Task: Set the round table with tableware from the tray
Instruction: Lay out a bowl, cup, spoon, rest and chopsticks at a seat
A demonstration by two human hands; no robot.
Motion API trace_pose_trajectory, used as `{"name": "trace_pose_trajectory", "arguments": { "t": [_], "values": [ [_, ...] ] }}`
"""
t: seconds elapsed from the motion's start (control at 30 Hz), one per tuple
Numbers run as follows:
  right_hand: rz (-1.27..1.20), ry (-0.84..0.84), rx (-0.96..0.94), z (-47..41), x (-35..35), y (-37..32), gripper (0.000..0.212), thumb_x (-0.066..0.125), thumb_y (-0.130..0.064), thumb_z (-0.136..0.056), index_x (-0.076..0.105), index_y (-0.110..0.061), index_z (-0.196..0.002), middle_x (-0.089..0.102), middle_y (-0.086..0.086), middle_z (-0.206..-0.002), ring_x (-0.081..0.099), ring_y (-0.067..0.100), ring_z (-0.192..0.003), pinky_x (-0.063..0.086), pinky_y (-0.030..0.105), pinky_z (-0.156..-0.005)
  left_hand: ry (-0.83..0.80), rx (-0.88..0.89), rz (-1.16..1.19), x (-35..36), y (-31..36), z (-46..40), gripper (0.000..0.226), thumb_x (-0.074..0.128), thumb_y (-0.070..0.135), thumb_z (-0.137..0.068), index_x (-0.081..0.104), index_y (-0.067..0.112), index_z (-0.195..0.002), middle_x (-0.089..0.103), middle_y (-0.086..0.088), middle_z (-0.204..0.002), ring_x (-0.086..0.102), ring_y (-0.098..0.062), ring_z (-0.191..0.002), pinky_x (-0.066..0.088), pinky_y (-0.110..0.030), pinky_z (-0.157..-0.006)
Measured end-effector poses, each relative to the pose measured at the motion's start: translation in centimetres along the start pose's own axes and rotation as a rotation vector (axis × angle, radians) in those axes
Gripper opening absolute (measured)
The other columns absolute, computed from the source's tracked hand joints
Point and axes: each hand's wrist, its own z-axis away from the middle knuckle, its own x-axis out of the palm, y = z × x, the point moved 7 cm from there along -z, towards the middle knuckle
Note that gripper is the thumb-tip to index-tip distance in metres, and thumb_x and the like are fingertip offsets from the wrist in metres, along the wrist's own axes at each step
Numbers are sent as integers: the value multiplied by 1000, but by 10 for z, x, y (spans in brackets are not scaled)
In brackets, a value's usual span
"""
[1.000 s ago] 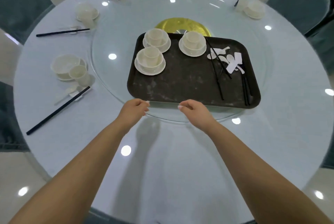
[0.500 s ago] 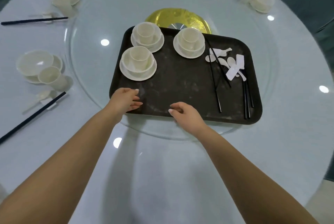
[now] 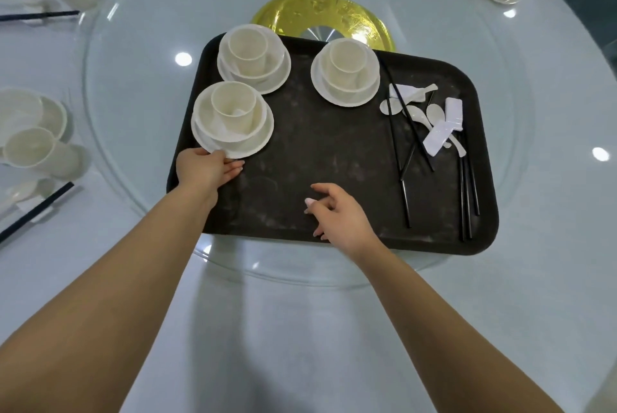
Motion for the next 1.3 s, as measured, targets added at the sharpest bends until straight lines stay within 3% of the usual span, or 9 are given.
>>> {"name": "trace_pose_trajectory", "arguments": {
  "t": [0.13, 0.3, 0.47, 0.63, 0.83, 0.97, 1.1, 1.2, 1.3],
  "values": [
    [-37, 33, -31, 8, -3, 3, 32, 57, -33, -96, 56, -28, -127, 69, -7, -87, 66, 3, -63, 59, 31, -76, -33, -3, -31, -5, -3, 10, 18, 58, 10, -96, 53, 8, -113, 70, -12, -97, 74, -17, -75, 58, -22, -59],
    [-106, 74, -51, 31, -7, -1, 21, 58, -29, -95, 59, -32, -116, 70, -6, -86, 69, 6, -72, 58, 38, -84, -110, 48, -62, -19, -14, 46, 13, 63, 11, -93, 62, 6, -106, 73, -14, -92, 74, -16, -74, 58, -21, -59],
    [-118, 61, -81, 59, 5, -15, 33, 58, -32, -94, 55, -28, -126, 71, -3, -87, 69, 11, -78, 56, 42, -88, -165, 99, -51, -50, -29, 92, 8, 63, 9, -93, 63, 6, -100, 75, -9, -76, 74, -20, -73, 57, -21, -58],
    [-127, 70, -73, 87, 22, -20, 37, 58, -27, -96, 52, -20, -131, 69, -2, -87, 69, 15, -78, 57, 40, -82, -231, 125, -110, -90, -54, 140, 9, 62, 7, -93, 63, 6, -102, 73, -14, -75, 73, -23, -71, 57, -24, -58],
    [-133, -11, -8, 127, 68, 3, 33, 51, -10, -95, 55, -15, -128, 65, 2, -88, 66, 12, -71, 49, 15, -59, -220, 53, -195, -150, -105, 171, 13, 59, 4, -94, 58, 4, -107, 71, -16, -72, 72, -24, -65, 58, -27, -58],
    [-51, -98, 44, 152, 102, 29, 34, 54, -13, -95, 53, -17, -128, 67, 3, -92, 68, 16, -73, 54, 23, -66, -171, -2, -233, -181, -145, 181, 17, 60, 7, -93, 59, 6, -110, 71, -21, -85, 71, -24, -67, 60, -32, -64],
    [-56, -162, 118, 172, 128, 56, 36, 54, -9, -91, 54, -14, -127, 67, 6, -90, 66, 16, -68, 54, 26, -64, -134, -54, -262, -209, -181, 188, 23, 62, 8, -92, 59, 8, -115, 72, -18, -88, 72, -25, -71, 61, -35, -68],
    [-62, -218, 159, 184, 145, 68, 38, 49, -5, -89, 54, -14, -125, 65, 5, -84, 64, 18, -67, 56, 38, -72, -98, -61, -252, -229, -193, 188, 26, 61, 5, -92, 60, 8, -118, 72, -16, -85, 72, -24, -70, 60, -33, -64],
    [-66, -249, 167, 187, 157, 68, 38, 48, -4, -88, 53, -15, -125, 64, 3, -81, 64, 17, -65, 55, 33, -67, -68, -54, -276, -238, -196, 186, 27, 60, 4, -92, 59, 10, -119, 72, -14, -84, 72, -21, -68, 58, -29, -61]
  ]
}}
